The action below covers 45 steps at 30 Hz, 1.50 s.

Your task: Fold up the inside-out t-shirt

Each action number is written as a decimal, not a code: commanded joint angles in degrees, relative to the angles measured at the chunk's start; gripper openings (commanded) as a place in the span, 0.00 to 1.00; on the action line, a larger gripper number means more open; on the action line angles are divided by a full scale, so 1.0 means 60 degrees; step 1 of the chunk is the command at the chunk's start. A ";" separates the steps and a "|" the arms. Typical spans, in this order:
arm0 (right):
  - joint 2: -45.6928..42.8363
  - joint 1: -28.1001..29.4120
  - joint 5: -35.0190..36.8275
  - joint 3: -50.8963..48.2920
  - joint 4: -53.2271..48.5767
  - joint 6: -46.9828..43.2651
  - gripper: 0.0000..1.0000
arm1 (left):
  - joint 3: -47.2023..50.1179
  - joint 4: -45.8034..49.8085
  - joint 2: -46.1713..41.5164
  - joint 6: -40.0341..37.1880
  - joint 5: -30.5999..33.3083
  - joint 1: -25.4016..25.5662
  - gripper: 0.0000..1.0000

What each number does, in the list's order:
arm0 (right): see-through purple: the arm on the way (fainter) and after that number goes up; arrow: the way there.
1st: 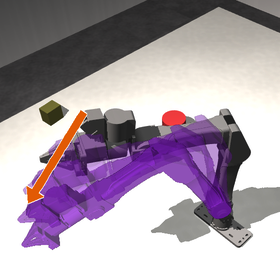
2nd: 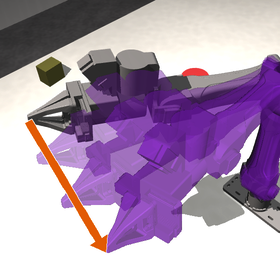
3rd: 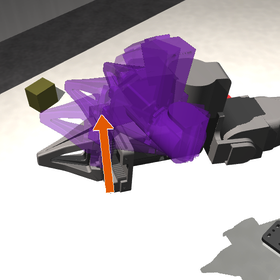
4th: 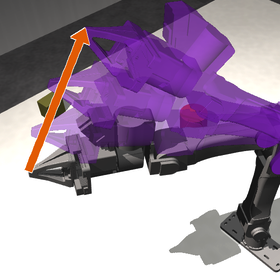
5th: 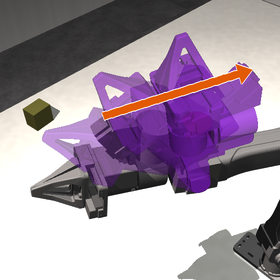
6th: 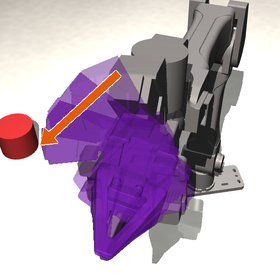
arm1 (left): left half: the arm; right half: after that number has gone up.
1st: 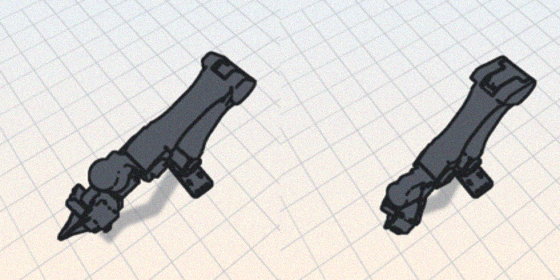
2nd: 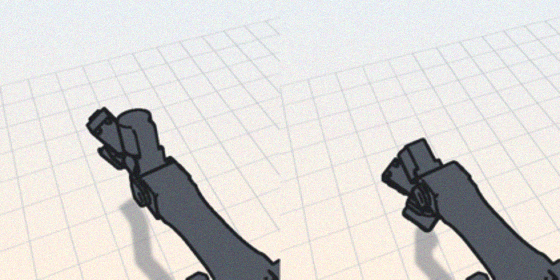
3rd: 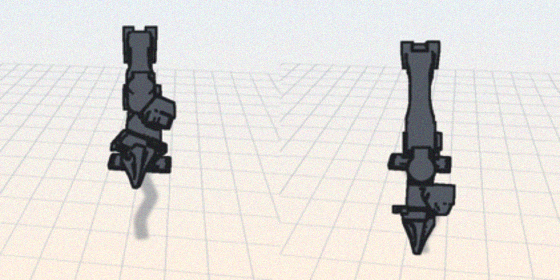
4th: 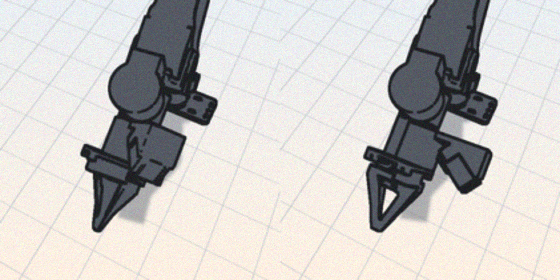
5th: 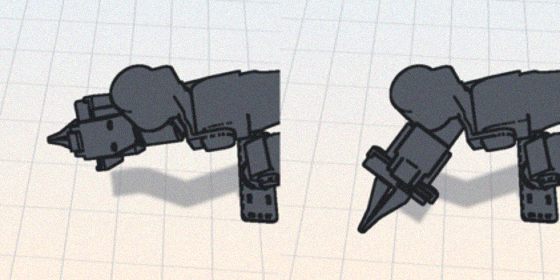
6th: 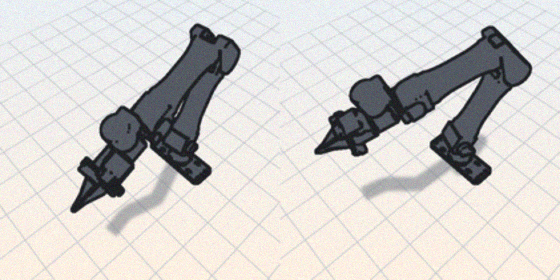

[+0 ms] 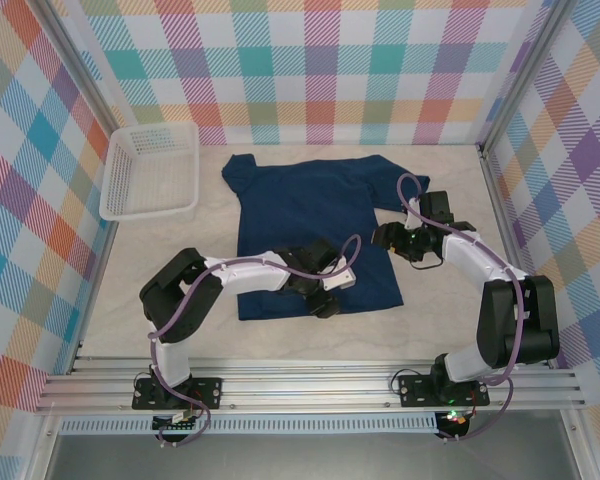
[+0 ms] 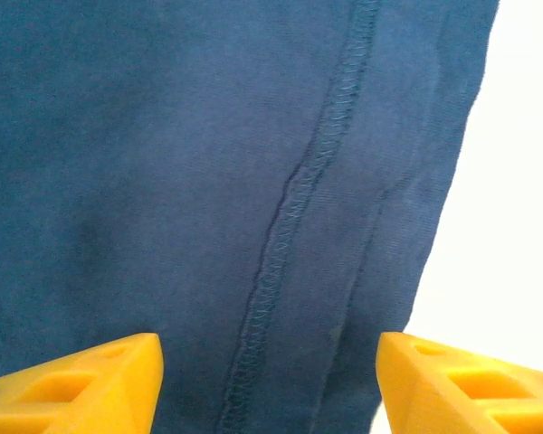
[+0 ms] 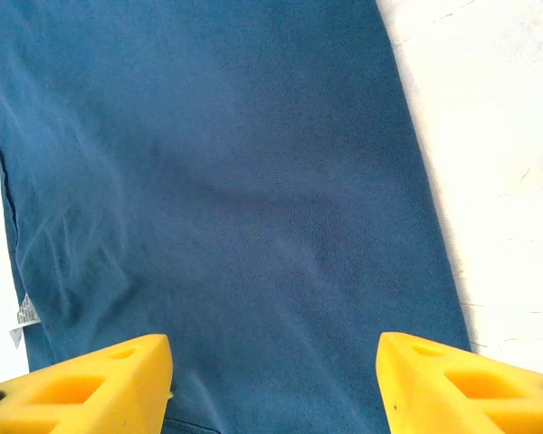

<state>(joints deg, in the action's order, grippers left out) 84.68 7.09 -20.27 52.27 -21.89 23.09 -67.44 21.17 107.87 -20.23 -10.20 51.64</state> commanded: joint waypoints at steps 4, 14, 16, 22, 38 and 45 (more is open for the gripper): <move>0.0109 -0.0069 -0.0340 -0.0082 0.0208 -0.0106 0.62 | -0.0226 0.0527 0.0147 -0.0234 0.0892 -0.0104 0.57; 0.0124 -0.0069 -0.0371 -0.0069 0.0158 -0.0139 0.62 | -0.0208 0.0458 0.0315 -0.0234 0.0748 -0.0081 0.54; 0.0110 -0.0069 -0.0349 -0.0055 0.0144 -0.0130 0.62 | -0.0201 0.0455 0.0280 -0.0219 0.0678 -0.0075 0.50; 0.0066 -0.0067 -0.0384 -0.0054 0.0111 -0.0128 0.61 | -0.0259 0.0448 0.0260 -0.0153 0.0538 -0.0077 0.23; -0.1282 0.0152 -0.0519 -0.0805 -0.0286 0.0077 0.61 | 0.0526 -0.0952 -0.1288 0.1793 -0.1038 -0.0814 0.00; -0.1823 0.1029 -0.0415 -0.1582 -0.0473 0.0070 0.61 | 0.1163 -0.1591 -0.1944 0.2391 -0.1889 -0.1221 0.00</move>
<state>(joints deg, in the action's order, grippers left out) 74.13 11.60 -21.78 44.69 -23.18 23.35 -61.93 14.35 97.95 -8.56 -17.39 44.73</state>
